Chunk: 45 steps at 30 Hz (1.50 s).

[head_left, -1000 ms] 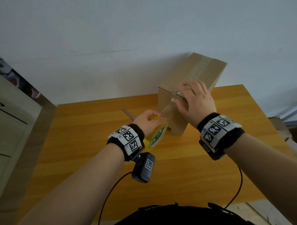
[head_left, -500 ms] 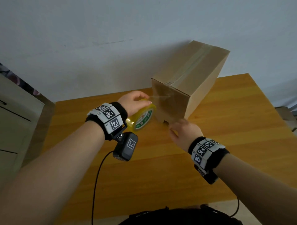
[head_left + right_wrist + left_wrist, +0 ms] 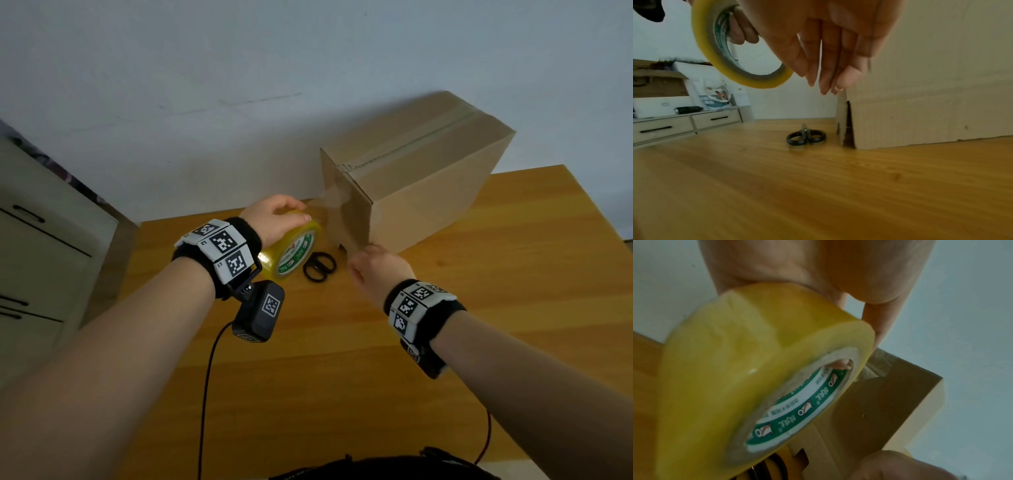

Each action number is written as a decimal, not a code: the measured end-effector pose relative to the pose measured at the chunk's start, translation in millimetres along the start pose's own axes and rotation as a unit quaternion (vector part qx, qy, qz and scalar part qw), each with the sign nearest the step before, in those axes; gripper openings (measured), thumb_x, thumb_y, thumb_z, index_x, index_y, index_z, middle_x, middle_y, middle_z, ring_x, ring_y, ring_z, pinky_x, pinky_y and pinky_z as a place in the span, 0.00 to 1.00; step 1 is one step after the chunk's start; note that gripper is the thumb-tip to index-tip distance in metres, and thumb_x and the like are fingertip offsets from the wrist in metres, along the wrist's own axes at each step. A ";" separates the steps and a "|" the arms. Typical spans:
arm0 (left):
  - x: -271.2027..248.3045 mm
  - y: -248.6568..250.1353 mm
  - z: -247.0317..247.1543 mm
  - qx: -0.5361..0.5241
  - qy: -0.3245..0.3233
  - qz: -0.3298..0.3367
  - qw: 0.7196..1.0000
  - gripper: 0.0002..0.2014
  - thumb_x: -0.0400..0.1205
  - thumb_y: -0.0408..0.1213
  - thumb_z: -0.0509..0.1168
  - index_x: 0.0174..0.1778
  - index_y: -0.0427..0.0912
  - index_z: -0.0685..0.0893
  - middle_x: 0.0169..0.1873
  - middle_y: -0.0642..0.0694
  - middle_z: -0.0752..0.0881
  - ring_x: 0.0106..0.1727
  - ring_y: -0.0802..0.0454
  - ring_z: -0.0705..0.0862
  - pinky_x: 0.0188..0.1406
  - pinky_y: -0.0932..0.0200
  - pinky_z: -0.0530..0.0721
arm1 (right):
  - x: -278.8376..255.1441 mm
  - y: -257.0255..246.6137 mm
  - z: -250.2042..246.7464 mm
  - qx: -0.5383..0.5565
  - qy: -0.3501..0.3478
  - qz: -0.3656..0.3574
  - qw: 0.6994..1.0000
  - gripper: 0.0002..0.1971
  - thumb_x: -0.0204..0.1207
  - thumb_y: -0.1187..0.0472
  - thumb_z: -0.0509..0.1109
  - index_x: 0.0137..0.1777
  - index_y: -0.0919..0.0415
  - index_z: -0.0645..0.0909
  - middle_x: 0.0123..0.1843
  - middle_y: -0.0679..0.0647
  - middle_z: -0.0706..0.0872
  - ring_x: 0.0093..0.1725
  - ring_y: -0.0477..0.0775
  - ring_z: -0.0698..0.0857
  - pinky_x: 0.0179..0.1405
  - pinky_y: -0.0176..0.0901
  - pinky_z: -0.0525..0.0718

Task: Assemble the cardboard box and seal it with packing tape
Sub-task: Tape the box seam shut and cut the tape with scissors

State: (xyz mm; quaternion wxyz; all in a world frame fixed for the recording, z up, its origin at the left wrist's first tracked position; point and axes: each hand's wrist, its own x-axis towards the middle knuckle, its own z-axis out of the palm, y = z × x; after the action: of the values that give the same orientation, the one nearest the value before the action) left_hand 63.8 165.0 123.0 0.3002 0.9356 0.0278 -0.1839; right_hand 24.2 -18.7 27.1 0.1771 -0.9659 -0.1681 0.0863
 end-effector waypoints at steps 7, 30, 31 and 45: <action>5.4 -8.4 1.0 0.003 -0.002 0.002 1.000 0.18 0.80 0.49 0.62 0.65 0.52 0.78 0.68 0.51 0.76 0.70 0.51 0.72 0.57 0.61 0.67 | 29.1 -22.4 47.8 -0.065 -0.175 -0.044 0.981 0.27 0.81 0.54 0.57 0.80 0.51 0.56 0.81 0.53 0.59 0.77 0.58 0.63 0.68 0.57 0.75; 11.6 -10.2 7.8 -0.024 -0.022 -0.006 0.999 0.17 0.80 0.47 0.62 0.65 0.51 0.77 0.67 0.52 0.77 0.68 0.53 0.72 0.55 0.61 0.67 | 19.1 -4.6 27.8 0.094 -0.171 0.130 0.972 0.13 0.74 0.57 0.67 0.53 0.59 0.68 0.37 0.52 0.78 0.39 0.58 0.81 0.32 0.45 0.80; 10.4 -9.3 7.9 -0.024 -0.022 -0.005 0.999 0.17 0.81 0.46 0.62 0.66 0.51 0.77 0.67 0.51 0.77 0.69 0.52 0.72 0.55 0.61 0.66 | 17.6 -3.5 24.4 0.129 -0.163 0.150 0.967 0.14 0.73 0.58 0.69 0.54 0.59 0.70 0.39 0.53 0.79 0.39 0.57 0.82 0.33 0.45 0.81; 3.7 -3.2 8.1 -0.059 -0.023 -0.012 0.998 0.16 0.79 0.49 0.63 0.62 0.55 0.78 0.65 0.48 0.78 0.54 0.52 0.77 0.47 0.58 0.75 | -38.5 21.7 -18.5 0.326 -0.136 0.176 0.919 0.23 0.65 0.56 0.80 0.57 0.56 0.76 0.39 0.52 0.81 0.36 0.51 0.81 0.37 0.40 0.80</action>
State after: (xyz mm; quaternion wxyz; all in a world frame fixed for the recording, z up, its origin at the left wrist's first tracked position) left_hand 64.1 162.8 113.8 0.3533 0.9113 0.0432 -0.2069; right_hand -1.0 -57.3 40.2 0.4400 -0.8475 0.0196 0.2963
